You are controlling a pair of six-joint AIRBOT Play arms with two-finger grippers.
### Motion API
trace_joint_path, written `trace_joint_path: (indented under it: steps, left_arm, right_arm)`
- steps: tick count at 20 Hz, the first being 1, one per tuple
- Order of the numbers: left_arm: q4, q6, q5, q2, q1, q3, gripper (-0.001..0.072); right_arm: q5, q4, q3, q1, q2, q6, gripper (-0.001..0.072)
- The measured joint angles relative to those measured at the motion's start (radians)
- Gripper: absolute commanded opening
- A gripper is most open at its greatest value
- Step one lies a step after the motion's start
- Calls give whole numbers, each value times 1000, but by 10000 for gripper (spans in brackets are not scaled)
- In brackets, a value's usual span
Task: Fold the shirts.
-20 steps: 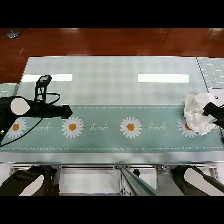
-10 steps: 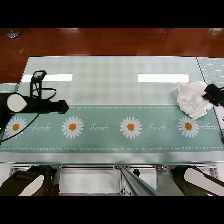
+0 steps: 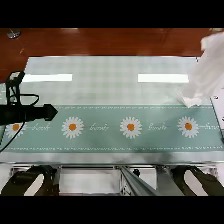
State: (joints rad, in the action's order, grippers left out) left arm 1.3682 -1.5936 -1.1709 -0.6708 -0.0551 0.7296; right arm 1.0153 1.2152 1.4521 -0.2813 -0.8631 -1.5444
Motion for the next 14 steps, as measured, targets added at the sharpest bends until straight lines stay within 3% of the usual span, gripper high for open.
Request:
trace_joint_path:
  steps: [8, 12, 14]
  left_arm:
    - [-127, -3, 83, 39, 2, -51, 703]
    - [-143, -2, 125, 40, 2, -69, 703]
    - [-147, -2, 135, 40, 2, -73, 703]
  right_arm:
    - [29, -37, 310, 284, 14, 5, 35]
    - [126, -42, 214, 556, -41, 6, 35]
    - [97, -37, 98, 691, -84, -15, 35]
